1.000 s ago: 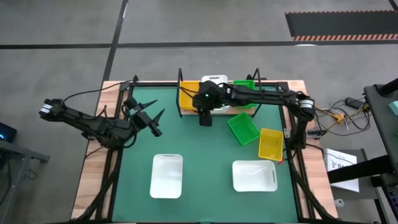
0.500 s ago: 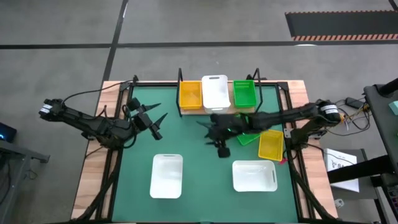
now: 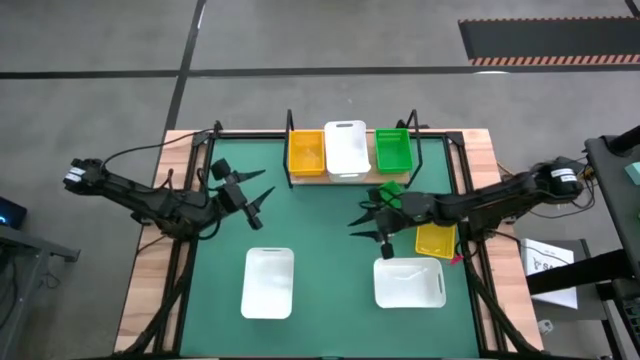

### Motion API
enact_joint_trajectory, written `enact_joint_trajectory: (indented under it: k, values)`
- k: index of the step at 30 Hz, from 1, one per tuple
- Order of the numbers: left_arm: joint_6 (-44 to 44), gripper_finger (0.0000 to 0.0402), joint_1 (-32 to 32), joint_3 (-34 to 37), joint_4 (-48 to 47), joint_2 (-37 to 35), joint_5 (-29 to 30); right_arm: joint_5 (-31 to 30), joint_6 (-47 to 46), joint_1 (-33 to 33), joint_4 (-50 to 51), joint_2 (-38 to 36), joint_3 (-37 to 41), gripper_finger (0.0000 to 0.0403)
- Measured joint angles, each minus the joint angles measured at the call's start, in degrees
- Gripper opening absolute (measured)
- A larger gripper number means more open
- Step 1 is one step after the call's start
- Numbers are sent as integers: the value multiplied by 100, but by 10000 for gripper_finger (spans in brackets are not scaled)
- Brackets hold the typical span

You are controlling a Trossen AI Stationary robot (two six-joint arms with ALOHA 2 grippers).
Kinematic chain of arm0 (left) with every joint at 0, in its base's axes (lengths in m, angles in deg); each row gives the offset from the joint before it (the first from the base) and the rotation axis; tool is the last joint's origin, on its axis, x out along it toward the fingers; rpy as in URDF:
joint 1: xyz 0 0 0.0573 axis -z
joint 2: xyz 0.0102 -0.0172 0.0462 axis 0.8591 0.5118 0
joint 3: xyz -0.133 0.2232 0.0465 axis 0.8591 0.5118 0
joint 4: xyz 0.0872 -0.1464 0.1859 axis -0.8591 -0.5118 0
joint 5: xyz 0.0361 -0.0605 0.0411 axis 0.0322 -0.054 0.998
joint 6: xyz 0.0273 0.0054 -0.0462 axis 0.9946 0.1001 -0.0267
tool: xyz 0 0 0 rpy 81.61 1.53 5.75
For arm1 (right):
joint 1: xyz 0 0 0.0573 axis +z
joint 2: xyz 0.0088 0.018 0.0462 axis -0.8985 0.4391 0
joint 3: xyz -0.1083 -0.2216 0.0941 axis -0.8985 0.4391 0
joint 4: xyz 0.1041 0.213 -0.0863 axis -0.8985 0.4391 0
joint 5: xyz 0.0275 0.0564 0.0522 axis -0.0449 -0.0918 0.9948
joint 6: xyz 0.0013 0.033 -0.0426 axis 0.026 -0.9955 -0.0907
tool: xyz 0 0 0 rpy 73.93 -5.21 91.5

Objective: Stack baskets on shelf by color
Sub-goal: Stack the green bin on top of the green bin on the shelf

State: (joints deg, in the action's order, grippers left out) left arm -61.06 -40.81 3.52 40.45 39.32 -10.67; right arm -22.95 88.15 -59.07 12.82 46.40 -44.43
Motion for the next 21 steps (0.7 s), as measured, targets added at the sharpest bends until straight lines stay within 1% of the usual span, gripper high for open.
enact_joint_trajectory:
  k: [6, 13, 21]
  values:
    - [260, 203, -2, 0, 8, 33, -3, -7, -83, -2, -193, -314, 197, 84]
    - [262, 203, -2, 0, 72, 52, -2, -7, -1, -2, -184, -351, 206, 69]
    - [267, 203, -2, 0, 81, 68, -2, -7, 29, -2, -182, -351, 208, 73]
